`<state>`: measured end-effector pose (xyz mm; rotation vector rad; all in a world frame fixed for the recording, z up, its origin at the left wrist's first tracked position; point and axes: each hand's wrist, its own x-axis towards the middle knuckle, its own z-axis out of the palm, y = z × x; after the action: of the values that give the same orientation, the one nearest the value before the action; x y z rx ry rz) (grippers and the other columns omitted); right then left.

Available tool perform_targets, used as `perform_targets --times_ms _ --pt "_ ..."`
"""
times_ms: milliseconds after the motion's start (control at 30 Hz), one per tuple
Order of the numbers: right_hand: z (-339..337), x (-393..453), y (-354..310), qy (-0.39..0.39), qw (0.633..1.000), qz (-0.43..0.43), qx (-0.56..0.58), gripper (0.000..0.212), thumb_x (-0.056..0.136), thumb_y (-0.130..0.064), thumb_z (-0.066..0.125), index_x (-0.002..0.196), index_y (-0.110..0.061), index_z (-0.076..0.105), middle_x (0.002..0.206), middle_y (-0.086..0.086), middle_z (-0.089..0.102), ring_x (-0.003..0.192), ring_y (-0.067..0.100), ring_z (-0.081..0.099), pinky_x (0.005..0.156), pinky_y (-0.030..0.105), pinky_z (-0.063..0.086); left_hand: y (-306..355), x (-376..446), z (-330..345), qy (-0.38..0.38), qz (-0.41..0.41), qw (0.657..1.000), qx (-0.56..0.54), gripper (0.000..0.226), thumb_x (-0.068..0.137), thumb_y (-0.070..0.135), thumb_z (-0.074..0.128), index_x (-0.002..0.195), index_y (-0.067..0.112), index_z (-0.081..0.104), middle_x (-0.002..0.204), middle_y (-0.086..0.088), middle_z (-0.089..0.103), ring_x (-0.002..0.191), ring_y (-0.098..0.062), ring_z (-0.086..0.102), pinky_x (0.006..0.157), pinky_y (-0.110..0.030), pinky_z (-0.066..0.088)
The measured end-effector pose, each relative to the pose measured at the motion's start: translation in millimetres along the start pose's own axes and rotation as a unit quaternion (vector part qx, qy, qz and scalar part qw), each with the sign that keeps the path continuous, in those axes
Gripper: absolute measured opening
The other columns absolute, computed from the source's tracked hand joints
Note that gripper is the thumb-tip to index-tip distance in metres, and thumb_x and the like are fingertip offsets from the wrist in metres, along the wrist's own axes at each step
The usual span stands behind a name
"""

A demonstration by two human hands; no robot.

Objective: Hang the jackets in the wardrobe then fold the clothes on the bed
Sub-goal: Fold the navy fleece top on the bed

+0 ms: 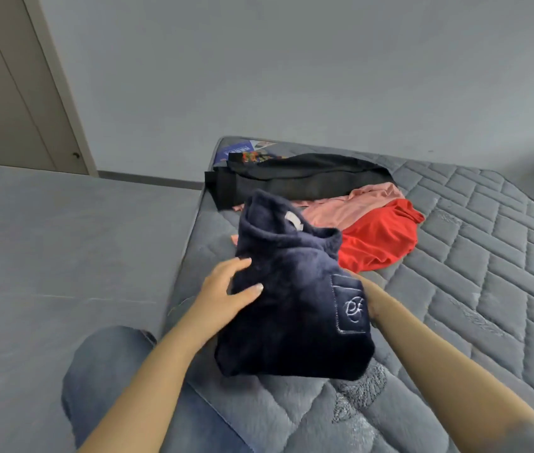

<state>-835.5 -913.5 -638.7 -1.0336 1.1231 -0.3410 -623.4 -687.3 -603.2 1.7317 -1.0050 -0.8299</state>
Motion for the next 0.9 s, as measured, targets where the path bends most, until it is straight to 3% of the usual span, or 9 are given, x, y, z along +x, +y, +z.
perform_targets --times_ms 67,133,233,300,433,567,667,800,900 --pt "6 -6 16 -0.016 0.999 0.037 0.03 0.029 0.084 -0.034 0.068 0.098 -0.009 0.072 0.085 0.008 0.071 0.074 0.023 0.068 0.072 0.031 0.056 -29 -7 30 -0.063 -0.098 0.993 0.003 0.067 0.091 0.04 0.066 0.148 0.029 0.034 0.154 0.011 0.028 0.134 -0.004 0.033 0.11 -0.023 0.028" --pt "2 -13 34 -0.005 0.998 0.024 0.051 0.032 0.089 -0.043 0.062 0.104 -0.016 0.071 0.091 0.005 0.072 0.078 0.021 0.069 0.071 0.032 0.055 -50 -15 52 -0.026 -0.128 0.991 -0.042 0.077 0.089 0.04 0.068 0.151 0.027 0.025 0.153 0.01 0.027 0.126 -0.001 0.034 0.104 -0.019 0.031" --pt "-8 -42 58 0.081 0.995 -0.066 -0.007 0.038 0.089 -0.054 0.057 0.105 -0.023 0.073 0.096 -0.002 0.076 0.082 0.014 0.071 0.074 0.03 0.051 -61 -20 60 0.104 -0.2 0.961 -0.159 0.077 0.083 0.038 0.076 0.146 0.024 0.034 0.132 0.011 0.048 0.104 0.0 0.053 0.078 -0.013 0.043" --pt "-1 -66 74 0.107 0.986 -0.125 -0.034 0.04 0.086 -0.056 0.062 0.097 -0.02 0.075 0.091 -0.004 0.075 0.08 0.012 0.07 0.073 0.027 0.051 -65 -22 57 0.128 -0.226 0.949 -0.179 0.055 0.082 0.04 0.075 0.128 0.02 0.053 0.115 0.008 0.061 0.097 -0.004 0.06 0.069 -0.014 0.043" --pt "19 -77 93 0.177 0.965 -0.188 -0.04 0.027 0.088 -0.041 0.068 0.086 -0.014 0.067 0.079 -0.002 0.071 0.076 0.011 0.064 0.067 0.023 0.053 -62 -29 53 0.097 -0.158 0.958 -0.217 0.03 0.086 0.043 0.071 0.094 0.014 0.069 0.099 -0.011 0.071 0.099 -0.029 0.067 0.087 -0.041 0.056" --pt "23 -75 98 0.241 0.947 -0.212 0.001 0.016 0.094 -0.032 0.064 0.089 -0.016 0.064 0.092 0.013 0.07 0.083 0.02 0.066 0.079 0.04 0.055 -47 -44 51 0.143 -0.033 0.969 -0.198 0.015 0.081 0.042 0.072 0.086 0.029 0.068 0.089 0.003 0.073 0.085 -0.01 0.069 0.072 -0.022 0.057" --pt "16 -73 108 0.224 0.957 -0.183 0.038 0.015 0.093 -0.031 0.064 0.086 -0.018 0.066 0.09 0.013 0.072 0.081 0.022 0.069 0.075 0.042 0.057 -50 -51 49 0.111 -0.051 0.969 -0.215 0.028 0.075 0.05 0.078 0.082 0.026 0.067 0.086 0.001 0.072 0.08 -0.014 0.068 0.067 -0.022 0.053" --pt "2 -64 90 0.158 0.983 -0.086 0.045 0.015 0.087 -0.028 0.063 0.084 -0.017 0.073 0.083 0.006 0.075 0.074 0.02 0.07 0.061 0.027 0.054 -53 -17 32 0.014 -0.236 0.846 -0.478 0.038 0.087 0.047 0.062 0.096 0.012 0.07 0.089 -0.01 0.072 0.079 -0.023 0.067 0.076 -0.036 0.051" --pt "-6 -48 59 0.108 0.991 -0.066 0.033 0.018 0.081 -0.035 0.062 0.083 -0.02 0.071 0.079 0.006 0.071 0.071 0.02 0.065 0.066 0.03 0.05 -55 22 27 -0.014 -0.319 0.826 -0.464 0.046 0.101 0.046 0.041 0.111 0.008 0.065 0.098 -0.013 0.075 0.088 -0.027 0.071 0.072 -0.039 0.054"
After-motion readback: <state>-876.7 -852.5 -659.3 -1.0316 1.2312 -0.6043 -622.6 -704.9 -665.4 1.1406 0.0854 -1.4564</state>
